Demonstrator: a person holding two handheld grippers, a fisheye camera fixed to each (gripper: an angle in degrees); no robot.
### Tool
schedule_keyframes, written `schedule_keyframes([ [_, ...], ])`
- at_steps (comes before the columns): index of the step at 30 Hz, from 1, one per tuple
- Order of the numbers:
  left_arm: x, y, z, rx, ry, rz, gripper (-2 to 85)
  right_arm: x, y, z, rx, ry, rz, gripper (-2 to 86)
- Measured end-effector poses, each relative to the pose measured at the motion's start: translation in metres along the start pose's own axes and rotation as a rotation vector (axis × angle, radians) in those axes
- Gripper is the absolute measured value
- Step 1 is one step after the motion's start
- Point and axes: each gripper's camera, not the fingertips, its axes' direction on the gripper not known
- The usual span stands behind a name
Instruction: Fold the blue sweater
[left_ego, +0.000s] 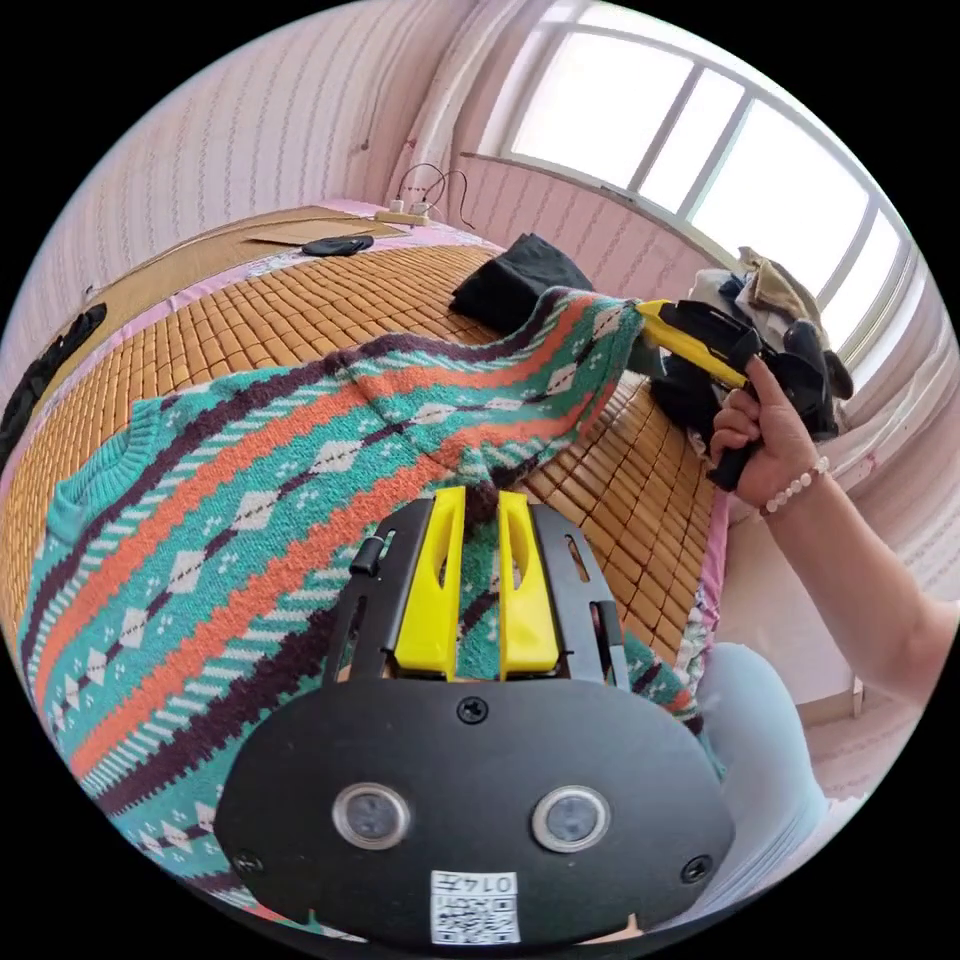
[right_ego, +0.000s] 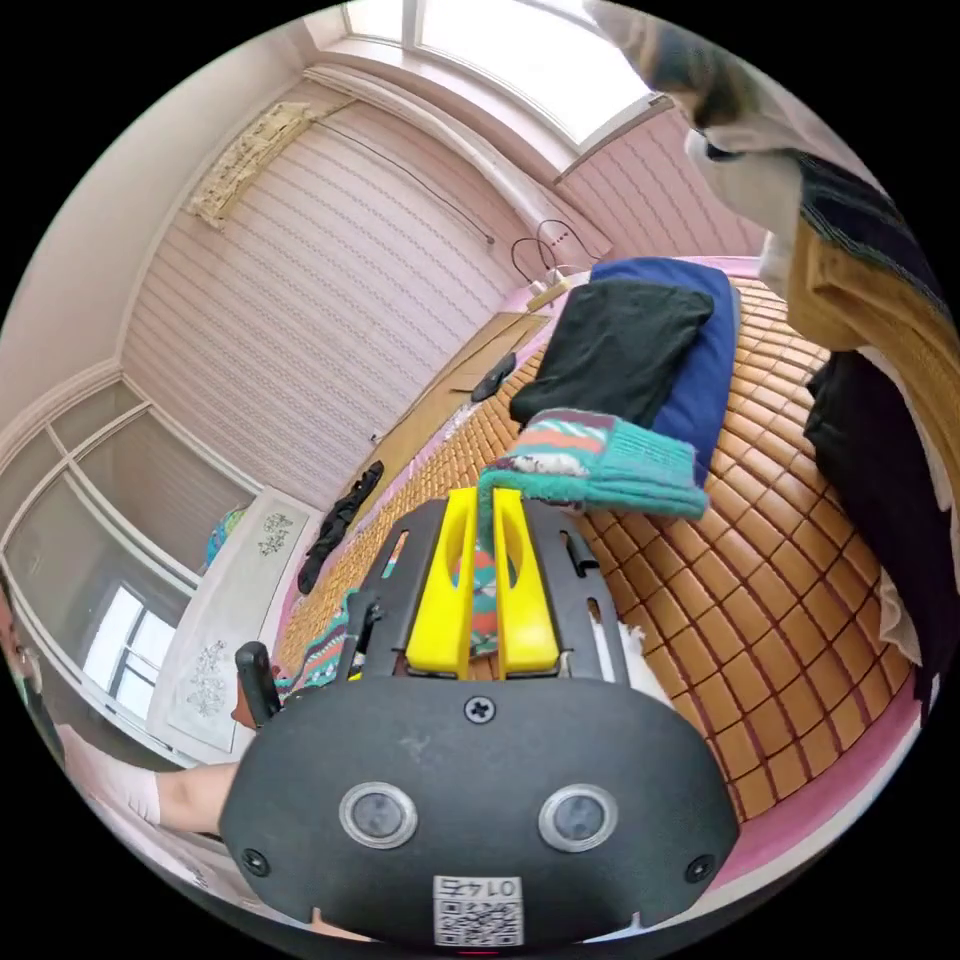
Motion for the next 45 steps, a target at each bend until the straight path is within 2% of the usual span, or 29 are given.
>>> schedule_keyframes([
  [1,-0.007,0.010,-0.023,0.075,0.085,-0.030,5.5,-0.037,-0.006,0.003,-0.001,-0.098,-0.078,2.7],
  [3,-0.017,0.034,-0.063,0.153,0.123,-0.056,5.4,-0.102,-0.009,0.006,0.004,-0.251,-0.248,2.6],
  [5,-0.034,0.080,-0.120,0.232,0.086,-0.094,5.5,-0.192,0.006,0.028,-0.083,-0.403,-0.440,2.9],
  [8,-0.066,0.147,-0.176,0.197,-0.050,-0.202,6.2,-0.284,0.064,0.087,-0.258,-0.470,-0.587,4.2],
  [9,-0.072,0.160,-0.184,0.176,-0.092,-0.221,6.2,-0.298,0.079,0.104,-0.308,-0.453,-0.624,4.5],
  [11,-0.099,0.209,-0.208,0.071,-0.250,-0.303,6.6,-0.331,0.133,0.173,-0.631,-0.330,-0.671,6.9],
  [13,-0.121,0.237,-0.222,0.025,-0.264,-0.399,6.9,-0.338,0.161,0.198,-0.768,-0.286,-0.653,10.0],
  [18,-0.150,0.266,-0.247,0.069,-0.280,-0.479,7.5,-0.356,0.171,0.194,-0.739,-0.150,-0.678,7.4],
  [22,-0.167,0.254,-0.241,0.152,-0.249,-0.476,7.7,-0.406,0.154,0.203,-0.685,0.025,-0.789,5.9],
  [25,-0.175,0.233,-0.229,0.178,-0.293,-0.444,7.9,-0.449,0.146,0.225,-0.676,0.134,-0.886,5.5],
  [27,-0.182,0.220,-0.219,0.171,-0.374,-0.425,8.2,-0.472,0.143,0.248,-0.710,0.210,-0.924,5.1],
  [30,-0.203,0.208,-0.189,0.021,-0.481,-0.406,8.5,-0.501,0.134,0.285,-0.790,0.259,-0.910,4.7],
  [32,-0.210,0.213,-0.185,0.025,-0.476,-0.407,8.4,-0.508,0.138,0.324,-0.933,0.316,-0.879,3.1],
  [35,-0.216,0.220,-0.191,0.033,-0.448,-0.400,8.2,-0.530,0.130,0.338,-0.885,0.333,-0.833,1.7],
  [40,-0.225,0.231,-0.201,0.038,-0.440,-0.406,8.1,-0.581,0.126,0.366,-0.977,0.453,-0.891,0.8],
  [43,-0.223,0.235,-0.205,0.022,-0.495,-0.381,8.0,-0.603,0.114,0.381,-1.039,0.485,-0.846,0.5],
  [45,-0.230,0.244,-0.215,0.050,-0.460,-0.399,7.7,-0.617,0.107,0.389,-1.086,0.508,-0.824,0.3],
])
